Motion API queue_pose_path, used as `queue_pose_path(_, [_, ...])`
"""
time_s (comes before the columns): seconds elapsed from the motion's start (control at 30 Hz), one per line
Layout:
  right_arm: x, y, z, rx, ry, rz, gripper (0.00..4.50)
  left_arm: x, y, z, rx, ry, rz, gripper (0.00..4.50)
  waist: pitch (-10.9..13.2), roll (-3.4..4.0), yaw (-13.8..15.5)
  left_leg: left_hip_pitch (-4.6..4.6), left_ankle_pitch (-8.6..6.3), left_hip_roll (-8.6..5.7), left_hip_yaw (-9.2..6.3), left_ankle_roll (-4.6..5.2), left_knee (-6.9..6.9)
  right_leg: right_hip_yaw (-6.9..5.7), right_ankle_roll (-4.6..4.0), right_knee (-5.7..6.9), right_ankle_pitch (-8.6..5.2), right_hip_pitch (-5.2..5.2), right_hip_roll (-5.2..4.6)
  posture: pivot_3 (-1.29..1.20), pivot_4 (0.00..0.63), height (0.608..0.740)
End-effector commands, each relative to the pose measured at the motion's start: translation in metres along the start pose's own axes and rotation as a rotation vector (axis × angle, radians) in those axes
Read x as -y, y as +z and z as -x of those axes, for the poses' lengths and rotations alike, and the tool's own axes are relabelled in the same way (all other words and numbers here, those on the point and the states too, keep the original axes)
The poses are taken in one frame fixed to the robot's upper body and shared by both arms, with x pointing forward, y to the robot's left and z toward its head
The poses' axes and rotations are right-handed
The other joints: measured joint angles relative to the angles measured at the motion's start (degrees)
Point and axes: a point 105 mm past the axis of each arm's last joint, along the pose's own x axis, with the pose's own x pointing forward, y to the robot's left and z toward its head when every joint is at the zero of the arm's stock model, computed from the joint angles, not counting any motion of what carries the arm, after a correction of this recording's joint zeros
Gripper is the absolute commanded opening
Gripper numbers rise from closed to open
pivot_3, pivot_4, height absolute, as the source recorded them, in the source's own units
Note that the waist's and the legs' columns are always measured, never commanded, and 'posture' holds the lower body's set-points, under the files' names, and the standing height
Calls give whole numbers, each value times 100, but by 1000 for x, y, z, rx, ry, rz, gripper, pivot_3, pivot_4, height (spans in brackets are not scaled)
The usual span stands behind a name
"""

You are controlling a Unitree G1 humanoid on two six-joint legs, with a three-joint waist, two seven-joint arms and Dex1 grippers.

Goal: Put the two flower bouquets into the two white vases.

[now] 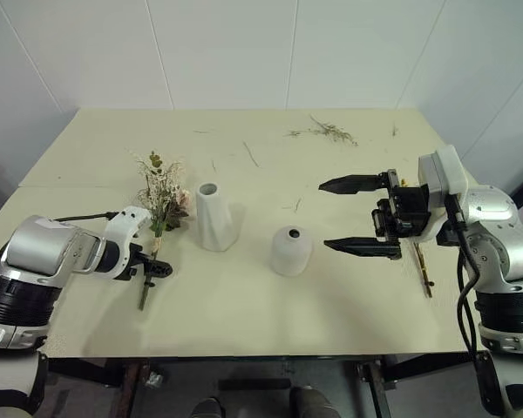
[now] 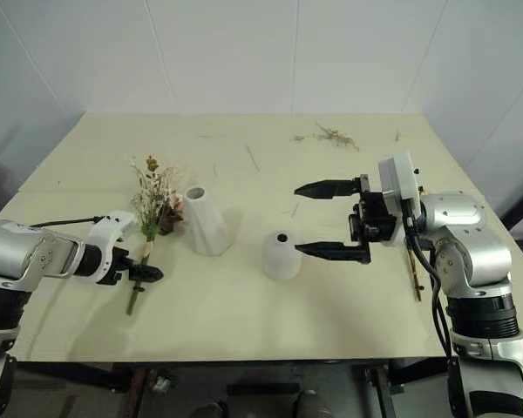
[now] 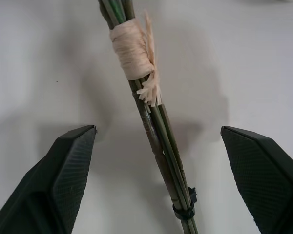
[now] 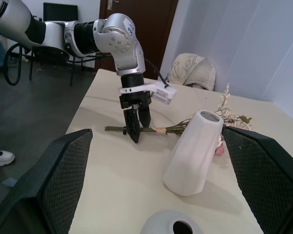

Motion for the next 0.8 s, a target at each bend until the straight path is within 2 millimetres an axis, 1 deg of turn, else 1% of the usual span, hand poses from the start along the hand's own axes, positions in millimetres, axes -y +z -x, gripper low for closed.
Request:
queue_pose_path(0.03, [-4, 15, -2, 6, 50, 55, 4500, -3, -14, -11, -53, -2, 23, 3156, 0, 0, -8, 0, 0, 0, 1, 0, 2, 0, 0, -2, 0, 1, 0, 0, 150, 740])
queue_pose_path(0.2, [-3, 14, -1, -8, 64, 54, 4500, -8, -13, -12, -43, 10, 27, 1678, 0, 0, -11, 0, 1, 0, 6, 0, 8, 3, -6, -6, 6, 3, -1, 0, 150, 740])
queue_pose_path(0.33, [0, 9, 3, -23, 52, 51, 4500, -23, -11, -15, 13, 62, 38, 501, -2, 2, 20, -1, 0, 0, 6, 1, 6, 3, 0, -5, 9, 3, -2, 0, 150, 740])
queue_pose_path(0.37, [1, 8, 3, -24, 50, 50, 4500, -27, -13, -15, 12, 72, 46, 121, -2, 2, 29, 0, 0, 0, 6, 1, 6, 3, 0, -4, 9, 3, -2, 0, 150, 740])
queue_pose_path(0.43, [2, 5, 4, -28, 42, 46, 4500, -35, -18, -14, 15, 84, 87, 54, -3, 4, 42, 1, 1, 0, 6, 2, 7, 3, 0, -2, 9, 3, -2, 0, 150, 740])
queue_pose_path(0.5, [3, 4, 4, -30, 39, 45, 4500, -38, -20, -13, 20, 88, 98, 54, -3, 4, 15, 4, 4, 0, 6, 3, 8, 3, -6, -2, 11, 3, -1, 0, 150, 740])
queue_pose_path(0.63, [5, 2, 5, -36, 35, 45, 4500, -38, -17, -13, 47, 80, 99, 54, -3, 5, -17, 7, 17, 0, 6, 6, 7, 3, -32, -3, 15, 3, -1, 0, 150, 740])
queue_pose_path(0.67, [6, 2, 4, -38, 34, 45, 4500, -38, -14, -12, 79, 71, 88, 54, -3, 5, -19, 7, 20, 0, 7, 5, 7, 4, -38, -3, 17, 3, -1, 0, 150, 740])
queue_pose_path(0.73, [8, 0, 4, -47, 27, 44, 4500, -37, 15, -4, 312, 9, 63, 54, -6, 9, -20, 8, 28, 0, 7, -1, 7, 5, -55, -6, 16, 3, -1, 0, 150, 740])
queue_pose_path(0.77, [9, -1, 6, -50, 23, 43, 4500, -36, 25, 0, 400, -13, 60, 54, -4, 5, -16, 8, 31, 0, 8, -2, 7, 6, -61, -8, 18, 3, -1, 0, 150, 740])
queue_pose_path(0.8, [9, -2, 6, -54, 18, 42, 4500, -40, 38, 9, 519, -4, 42, 54, -1, 0, -14, 4, 34, 1, 8, -3, 7, 5, -66, -13, 21, 2, 1, 0, 150, 740])
